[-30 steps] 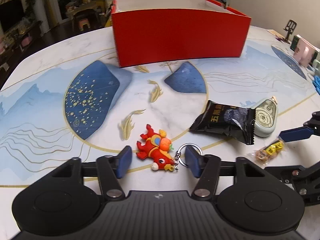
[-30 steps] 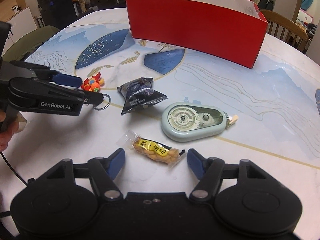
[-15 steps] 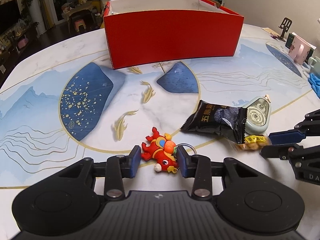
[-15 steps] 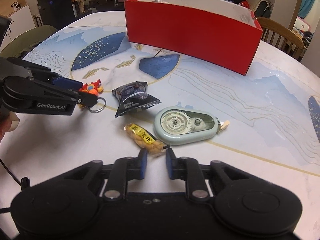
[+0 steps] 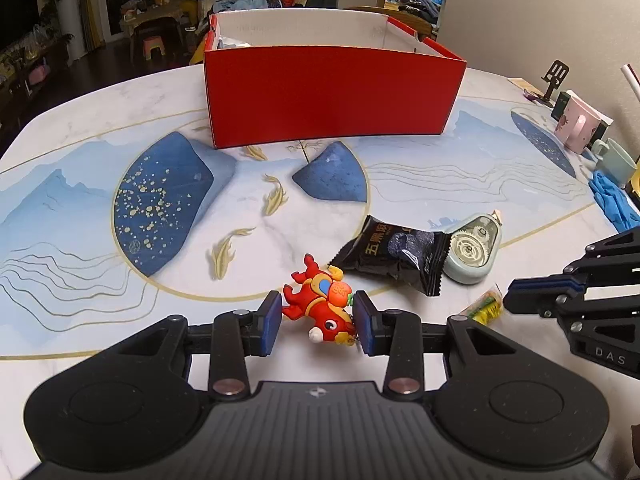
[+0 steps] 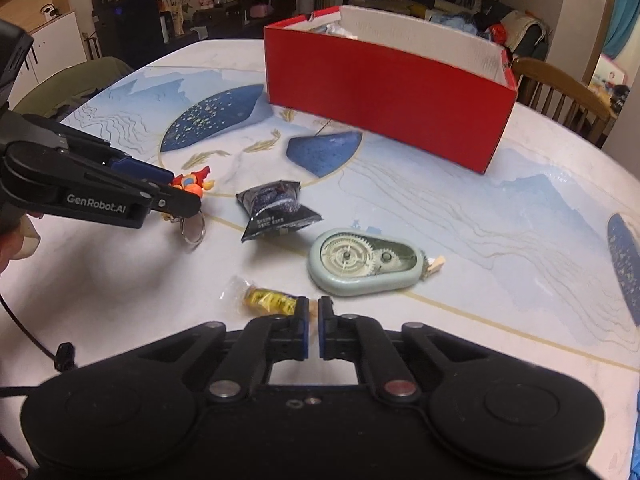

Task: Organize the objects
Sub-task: 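Grasp the red dragon keychain with the left gripper while the right grasps the yellow snack stick, then lift the keychain and snack stick with both grippers over the red box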

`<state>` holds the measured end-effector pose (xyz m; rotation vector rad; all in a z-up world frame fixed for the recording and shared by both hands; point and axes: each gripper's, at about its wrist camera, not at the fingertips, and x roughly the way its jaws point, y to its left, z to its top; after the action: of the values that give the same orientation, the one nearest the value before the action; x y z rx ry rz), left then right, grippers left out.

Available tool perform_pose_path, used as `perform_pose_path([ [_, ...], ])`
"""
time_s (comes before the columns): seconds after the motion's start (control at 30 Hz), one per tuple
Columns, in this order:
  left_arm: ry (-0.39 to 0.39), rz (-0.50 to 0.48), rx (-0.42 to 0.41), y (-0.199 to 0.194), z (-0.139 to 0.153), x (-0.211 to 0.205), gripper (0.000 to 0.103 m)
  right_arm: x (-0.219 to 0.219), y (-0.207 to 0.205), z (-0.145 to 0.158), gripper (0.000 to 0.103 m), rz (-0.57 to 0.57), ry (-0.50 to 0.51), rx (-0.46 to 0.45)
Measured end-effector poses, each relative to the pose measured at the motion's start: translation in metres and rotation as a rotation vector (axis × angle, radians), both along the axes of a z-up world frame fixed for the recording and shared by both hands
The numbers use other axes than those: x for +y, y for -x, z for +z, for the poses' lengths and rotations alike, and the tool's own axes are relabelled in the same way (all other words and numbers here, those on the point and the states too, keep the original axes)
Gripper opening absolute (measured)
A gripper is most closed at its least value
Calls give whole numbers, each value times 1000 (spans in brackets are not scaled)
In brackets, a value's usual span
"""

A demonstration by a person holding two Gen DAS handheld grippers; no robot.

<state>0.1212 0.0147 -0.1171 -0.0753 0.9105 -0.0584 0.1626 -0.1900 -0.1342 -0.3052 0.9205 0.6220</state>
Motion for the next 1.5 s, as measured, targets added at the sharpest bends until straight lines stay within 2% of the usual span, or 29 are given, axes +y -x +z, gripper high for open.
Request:
perform_pose_path([
  [0.1, 5, 2, 5, 2, 0, 0, 37, -1, 0, -1, 11, 21, -5, 18],
  [0.17, 9, 4, 6, 2, 0, 0, 37, 0, 1, -1, 26, 39, -3, 19],
  [0.2, 12, 5, 6, 3, 1, 1, 37, 0, 2, 0, 30, 47, -3, 18],
  [0.27, 18, 6, 6, 4, 1, 1, 37, 1, 1, 0, 50, 59, -6, 23],
  [0.33, 20, 7, 6, 4, 2, 1, 37, 2, 1, 0, 62, 59, -21, 30],
  [0.57, 18, 9, 8, 5, 3, 2, 37, 15, -3, -14, 70, 35, -19, 87],
  [0.8, 16, 9, 12, 5, 4, 2, 37, 29, -1, -22, 70, 44, 18, 85],
  [0.87, 16, 10, 12, 6, 4, 2, 37, 30, 0, -21, 60, 48, 29, 78],
  [1.07, 19, 10, 14, 5, 4, 2, 37, 29, -2, -18, 48, 48, 37, 69],
  [1.3, 26, 7, 11, 4, 6, 1, 37, 25, -3, -14, 44, 32, 25, 66],
  [1.5, 52, 0, -2, 2, 16, -4, 37, 14, -6, 2, 43, 17, 0, 44],
])
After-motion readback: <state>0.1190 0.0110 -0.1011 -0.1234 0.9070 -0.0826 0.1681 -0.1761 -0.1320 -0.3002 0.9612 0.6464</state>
